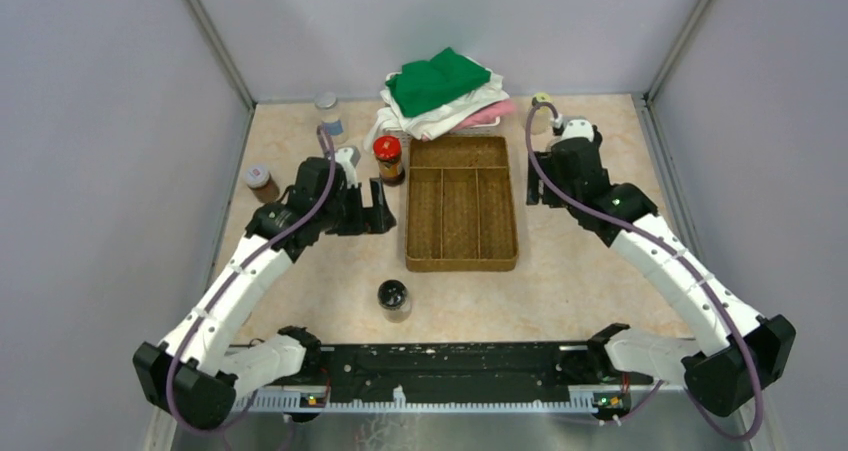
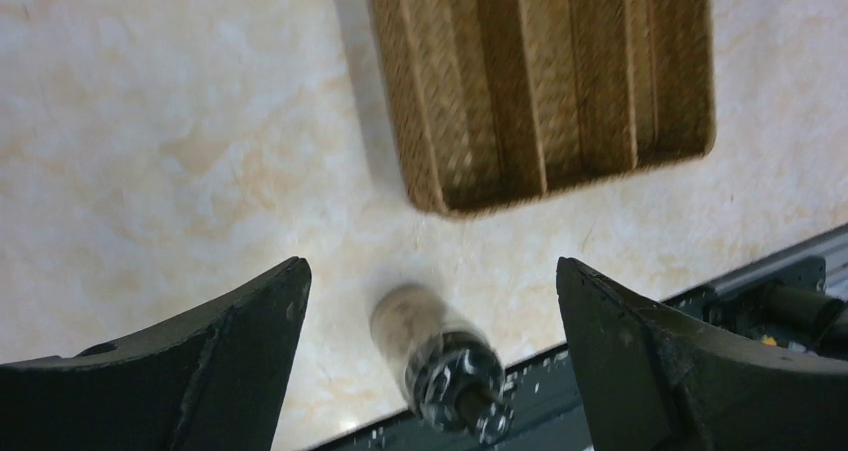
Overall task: Organize the condiment bottles
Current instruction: Pick up the bottle from the center of the board.
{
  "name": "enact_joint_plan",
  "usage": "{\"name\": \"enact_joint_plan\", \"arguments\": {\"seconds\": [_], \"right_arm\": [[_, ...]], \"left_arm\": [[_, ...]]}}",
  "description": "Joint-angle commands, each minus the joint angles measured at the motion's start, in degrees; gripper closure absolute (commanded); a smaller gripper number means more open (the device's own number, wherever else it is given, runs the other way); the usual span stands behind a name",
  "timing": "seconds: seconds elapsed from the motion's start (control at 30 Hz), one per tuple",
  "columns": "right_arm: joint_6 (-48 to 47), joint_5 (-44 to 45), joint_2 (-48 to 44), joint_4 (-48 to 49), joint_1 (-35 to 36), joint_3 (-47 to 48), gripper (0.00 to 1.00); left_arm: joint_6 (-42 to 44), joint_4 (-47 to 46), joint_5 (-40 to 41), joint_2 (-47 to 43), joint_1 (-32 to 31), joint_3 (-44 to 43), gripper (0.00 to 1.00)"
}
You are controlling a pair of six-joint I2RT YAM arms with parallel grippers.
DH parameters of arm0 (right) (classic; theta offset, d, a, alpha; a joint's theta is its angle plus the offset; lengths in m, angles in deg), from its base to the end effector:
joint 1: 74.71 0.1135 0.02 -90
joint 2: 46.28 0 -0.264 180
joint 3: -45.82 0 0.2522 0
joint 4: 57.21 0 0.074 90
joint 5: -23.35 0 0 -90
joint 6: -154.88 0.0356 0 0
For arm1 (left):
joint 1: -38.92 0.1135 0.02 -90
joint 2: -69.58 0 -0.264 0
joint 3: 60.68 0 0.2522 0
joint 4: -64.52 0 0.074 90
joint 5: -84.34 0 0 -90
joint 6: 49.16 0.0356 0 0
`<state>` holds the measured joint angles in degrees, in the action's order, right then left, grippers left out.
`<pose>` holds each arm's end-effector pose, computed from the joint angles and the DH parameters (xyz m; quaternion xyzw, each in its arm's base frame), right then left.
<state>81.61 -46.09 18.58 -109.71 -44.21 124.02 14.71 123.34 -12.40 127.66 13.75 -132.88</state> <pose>0.2101 0.1092 0.3429 -0.0305 0.8915 0.0215 0.4516 0.1817 -0.0900 0.3222 0.0149 0.9214 -0.2153 0.3231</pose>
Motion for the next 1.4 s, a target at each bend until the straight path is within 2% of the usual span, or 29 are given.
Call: {"name": "enact_joint_plan", "arguments": {"seconds": [0.0,0.13,0.33,0.8,1.07,1.37], "right_arm": [[0.3,6.2,-1.8,5.9,-4.8,-1.5,0.25],[-1.4,8.2,-0.7,10.4,-7.5,-3.3,0.25],[-2.1,9.5,4.1,16.2,-9.3,-3.1,0.22],[-3.8,8.5,14.2,31.2,-13.3,-3.9,0.2],[-2.1,5.0,18.5,33.6,-16.6,-3.0,0.2],[-1.4,0.4,19.9,35.0,-16.7,-3.4,0.17]], "left_arm": [[3.9,-13.1,2.9,6.4,-0.2,-8.1,0.01],[5.5,-15.9,2.3,13.6,-0.2,-14.3,0.01],[6.1,-17.9,0.1,18.5,-0.2,-15.8,0.01],[8.6,-19.7,1.6,18.2,-0.2,-12.9,0.01],[9.0,-19.7,1.4,18.1,-0.1,-12.4,0.01],[9.1,-19.7,1.5,17.1,-0.1,-11.2,0.01]]}}
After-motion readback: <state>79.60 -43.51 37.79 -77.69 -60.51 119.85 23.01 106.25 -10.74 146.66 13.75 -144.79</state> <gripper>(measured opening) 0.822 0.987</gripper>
